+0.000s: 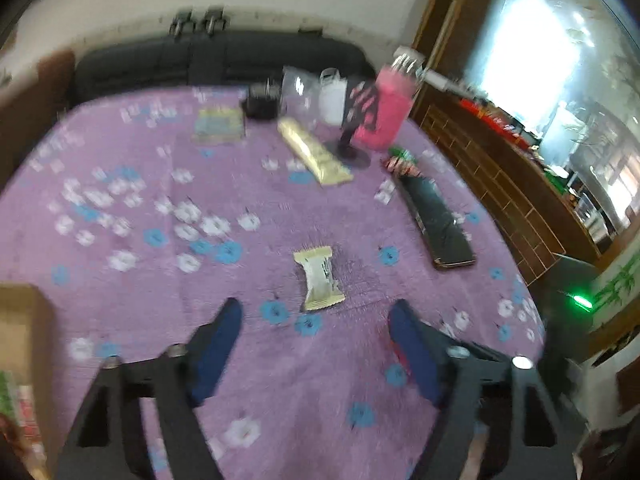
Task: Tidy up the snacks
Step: 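Grasp the red wrapped candy with the right tool while the left tool grasps the white-wrapped bar, then carry the red candy and white bar into the box and open both tools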
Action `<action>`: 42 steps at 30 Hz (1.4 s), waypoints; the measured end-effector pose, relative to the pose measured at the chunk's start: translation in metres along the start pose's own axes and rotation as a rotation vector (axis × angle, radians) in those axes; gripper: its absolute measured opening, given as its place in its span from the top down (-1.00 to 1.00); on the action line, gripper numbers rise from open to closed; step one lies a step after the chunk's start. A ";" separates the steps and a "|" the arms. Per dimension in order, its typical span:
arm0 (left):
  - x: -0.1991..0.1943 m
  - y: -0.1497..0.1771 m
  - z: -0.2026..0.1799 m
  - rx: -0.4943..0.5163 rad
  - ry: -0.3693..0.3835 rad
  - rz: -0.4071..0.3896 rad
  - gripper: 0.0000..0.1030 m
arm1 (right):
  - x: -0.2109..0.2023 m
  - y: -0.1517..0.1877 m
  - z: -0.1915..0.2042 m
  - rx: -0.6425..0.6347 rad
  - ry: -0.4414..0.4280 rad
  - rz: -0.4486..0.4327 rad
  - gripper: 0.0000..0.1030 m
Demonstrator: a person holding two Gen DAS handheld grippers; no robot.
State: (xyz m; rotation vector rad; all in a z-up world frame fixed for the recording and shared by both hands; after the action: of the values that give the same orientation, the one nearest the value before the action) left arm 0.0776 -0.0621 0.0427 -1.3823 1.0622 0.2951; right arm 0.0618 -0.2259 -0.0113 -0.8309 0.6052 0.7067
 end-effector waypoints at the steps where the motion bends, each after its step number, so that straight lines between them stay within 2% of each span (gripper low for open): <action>1: 0.014 -0.002 0.002 -0.031 0.012 0.020 -0.34 | 0.000 -0.001 -0.002 0.012 -0.005 0.001 0.62; 4: 0.041 -0.007 0.004 -0.065 -0.004 0.038 -0.34 | -0.001 -0.004 -0.007 0.047 -0.025 0.016 0.62; 9: 0.073 -0.015 -0.007 0.012 -0.066 0.069 -0.33 | -0.001 -0.006 -0.013 0.092 -0.052 0.036 0.62; 10: 0.079 -0.014 -0.007 0.024 -0.070 0.080 -0.12 | -0.002 -0.006 -0.014 0.103 -0.057 0.039 0.62; 11: 0.082 -0.014 -0.008 0.040 -0.079 0.087 -0.02 | -0.002 -0.007 -0.015 0.110 -0.061 0.041 0.62; 12: 0.083 -0.016 -0.011 0.077 -0.108 0.085 0.32 | -0.002 -0.007 -0.016 0.118 -0.064 0.043 0.62; 13: 0.086 -0.016 -0.012 0.093 -0.103 0.098 0.61 | -0.002 -0.007 -0.016 0.121 -0.065 0.044 0.62; 16: 0.081 -0.016 -0.009 0.113 -0.092 0.104 0.62 | -0.002 -0.007 -0.016 0.118 -0.061 0.042 0.62; 20: 0.059 -0.009 0.002 0.089 -0.082 0.072 0.62 | -0.001 -0.006 -0.013 0.093 -0.054 0.036 0.62; 25: 0.017 0.009 0.022 0.026 -0.054 0.023 0.62 | -0.008 -0.003 0.000 0.040 -0.108 0.013 0.62; 29: -0.029 0.031 0.042 -0.037 -0.019 -0.036 0.62 | -0.019 0.000 0.013 -0.016 -0.142 -0.035 0.62; 34: -0.092 0.065 0.067 -0.108 0.007 -0.114 0.61 | -0.017 0.009 0.026 -0.057 -0.147 -0.030 0.62; 42: -0.184 0.127 0.134 -0.277 -0.052 -0.237 0.61 | -0.016 0.037 0.063 -0.207 -0.102 -0.051 0.62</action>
State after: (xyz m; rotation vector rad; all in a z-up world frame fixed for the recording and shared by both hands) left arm -0.0553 0.1598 0.0760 -1.7224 0.8257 0.3096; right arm 0.0365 -0.1616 0.0170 -0.9921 0.4225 0.7684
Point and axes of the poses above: each gripper's, at about its wrist camera, not at the fingertips, and x roughly the way its jaws point, z to its left, y to its underside, the point moved 3 cm from there along x, roughly the way its jaws point, and after that the axes turned 9 degrees about x, right-handed, at the moved point
